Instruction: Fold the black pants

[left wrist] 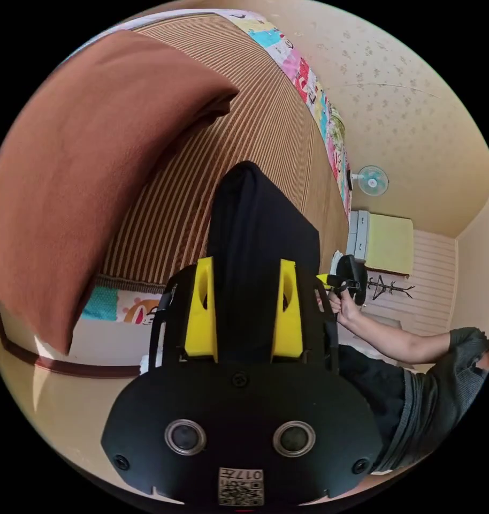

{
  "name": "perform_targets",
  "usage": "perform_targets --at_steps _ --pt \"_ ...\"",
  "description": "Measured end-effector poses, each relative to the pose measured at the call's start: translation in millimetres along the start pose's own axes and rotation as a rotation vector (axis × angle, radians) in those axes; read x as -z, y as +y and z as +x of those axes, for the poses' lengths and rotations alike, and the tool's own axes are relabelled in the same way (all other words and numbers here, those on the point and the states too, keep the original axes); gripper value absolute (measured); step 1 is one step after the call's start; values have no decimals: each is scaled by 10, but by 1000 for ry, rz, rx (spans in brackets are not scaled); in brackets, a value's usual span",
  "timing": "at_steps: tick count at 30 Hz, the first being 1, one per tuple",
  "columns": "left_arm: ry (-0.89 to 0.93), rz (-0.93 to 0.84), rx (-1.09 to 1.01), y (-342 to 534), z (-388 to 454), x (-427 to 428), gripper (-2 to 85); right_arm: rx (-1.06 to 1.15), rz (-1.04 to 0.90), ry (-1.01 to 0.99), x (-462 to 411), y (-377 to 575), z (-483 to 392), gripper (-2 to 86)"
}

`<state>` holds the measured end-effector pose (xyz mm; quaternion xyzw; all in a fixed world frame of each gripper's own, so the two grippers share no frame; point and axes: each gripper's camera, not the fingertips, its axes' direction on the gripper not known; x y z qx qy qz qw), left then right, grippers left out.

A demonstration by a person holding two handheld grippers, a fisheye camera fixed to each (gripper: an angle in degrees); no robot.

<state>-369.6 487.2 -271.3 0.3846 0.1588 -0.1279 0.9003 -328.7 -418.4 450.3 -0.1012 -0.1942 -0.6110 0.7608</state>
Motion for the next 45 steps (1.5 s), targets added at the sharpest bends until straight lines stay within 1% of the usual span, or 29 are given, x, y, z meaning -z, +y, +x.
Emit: perform_targets --at_steps 1,3,4,5,7,9,10,13,17,20,23,25,26,28,29,31,32,33,34,35,36,37,38,39,40,41,42,43,45 --pt "-3 -52 -15 -67 -22 -137 183 16 -7 -27 -26 -46 -1 199" --pt "-21 -91 -46 -121 -36 -286 185 18 -65 -168 -169 -240 41 192" --pt "-23 -86 -37 -130 -77 -318 184 8 -74 -147 -173 -267 43 190" --pt "-15 -85 -32 -129 -103 -332 181 28 -101 -79 -178 -289 15 177" --pt "21 -61 -20 -66 -156 -397 164 27 -106 -129 -204 -271 15 155" --pt "5 -43 2 -9 -131 -456 143 16 -109 -245 -219 -183 -25 137" --pt "7 -41 32 31 -124 -486 126 13 -104 -262 -213 -145 -50 134" --pt "48 -3 50 209 -58 -449 90 35 -93 -326 -172 107 -297 123" --pt "95 50 -18 557 171 -209 79 50 -70 -383 -101 478 -853 121" --pt "135 128 -39 914 357 154 79 109 -106 -420 -149 584 -1427 121" --pt "66 178 -71 1235 634 656 80 173 -166 -483 -347 511 -2052 121" --pt "-38 208 -110 1385 875 1157 81 206 -183 -535 -525 388 -2442 120" --pt "-65 213 -118 1392 927 1281 82 224 -180 -569 -658 277 -2708 120" --pt "-185 229 -151 1291 1116 1792 85 230 -153 -613 -868 53 -3094 119" --pt "-224 236 -166 1239 1160 1906 86 238 -124 -622 -995 -128 -3334 118" --pt "-345 253 -171 921 1208 2265 94 204 -60 -584 -1167 -444 -3592 116" --pt "-359 256 -148 811 1170 2331 100 146 -8 -526 -1269 -668 -3667 114" --pt "-391 262 -79 579 1040 2418 111 87 54 -429 -1333 -872 -3682 111" --pt "-412 291 31 372 840 2461 124 55 80 -373 -1351 -958 -3669 108" --pt "-408 322 103 302 724 2473 131 -15 112 -256 -1363 -1103 -3615 100" --pt "-387 414 259 234 476 2480 132 -70 120 -172 -1335 -1197 -3543 88" --pt "-362 513 396 259 260 2435 131 -86 119 -150 -1303 -1224 -3508 82" --pt "-342 561 446 293 176 2383 130 -73 116 -142 -1191 -1232 -3458 68" --pt "-302 641 509 373 63 2223 126 -10 117 -148 -1023 -1178 -3435 51" --pt "-267 680 491 419 17 1987 122 27 115 -138 -925 -1128 -3425 43" --pt "-264 671 456 420 13 1845 121 77 91 -85 -724 -997 -3380 31" --pt "-306 597 406 404 8 1512 118 92 59 -9 -512 -817 -3294 23" --pt "-375 472 430 402 -48 1135 116 88 47 27 -390 -702 -3232 20" --pt "-448 314 507 514 -183 581 115 32 39 140 135 -158 -2964 12"
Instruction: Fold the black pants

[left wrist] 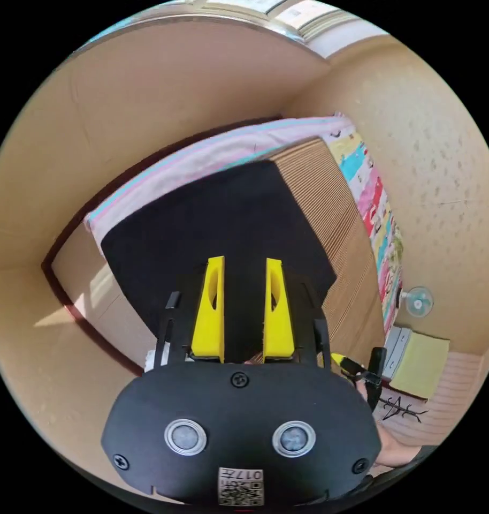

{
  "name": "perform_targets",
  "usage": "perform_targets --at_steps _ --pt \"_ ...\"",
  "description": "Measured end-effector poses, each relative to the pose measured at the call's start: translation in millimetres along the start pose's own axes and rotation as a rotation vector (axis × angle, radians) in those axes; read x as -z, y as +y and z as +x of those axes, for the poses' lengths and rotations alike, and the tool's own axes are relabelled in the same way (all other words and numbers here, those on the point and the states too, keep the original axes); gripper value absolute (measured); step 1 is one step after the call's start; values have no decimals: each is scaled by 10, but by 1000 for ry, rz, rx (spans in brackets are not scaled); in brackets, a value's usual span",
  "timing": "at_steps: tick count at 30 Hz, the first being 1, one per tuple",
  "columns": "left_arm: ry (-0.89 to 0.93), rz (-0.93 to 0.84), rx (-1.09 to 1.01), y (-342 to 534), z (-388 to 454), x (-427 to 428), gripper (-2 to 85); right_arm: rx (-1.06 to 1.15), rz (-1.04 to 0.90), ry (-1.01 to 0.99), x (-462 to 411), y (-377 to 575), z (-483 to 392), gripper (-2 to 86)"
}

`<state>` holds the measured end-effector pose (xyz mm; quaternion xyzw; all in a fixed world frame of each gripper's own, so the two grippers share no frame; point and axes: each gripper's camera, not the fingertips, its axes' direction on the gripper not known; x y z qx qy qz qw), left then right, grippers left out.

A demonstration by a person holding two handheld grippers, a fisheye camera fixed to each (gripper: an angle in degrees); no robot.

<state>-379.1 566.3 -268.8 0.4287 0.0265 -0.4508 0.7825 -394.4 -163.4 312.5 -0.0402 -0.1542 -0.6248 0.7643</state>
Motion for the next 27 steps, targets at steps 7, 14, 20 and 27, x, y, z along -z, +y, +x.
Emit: perform_targets --at_steps 7,14,20,27 --pt "133 243 86 1402 -27 -32 79 -333 206 273 1397 1779 196 5" --pt "267 56 -496 2403 1354 -302 3 -447 605 174 2063 3136 -531 4" --pt "532 -34 -770 3088 2613 -375 -5 -517 754 136 2333 3872 -737 4" --pt "772 25 -759 3655 3345 -263 -9 -648 1070 -76 2717 4829 -483 7"
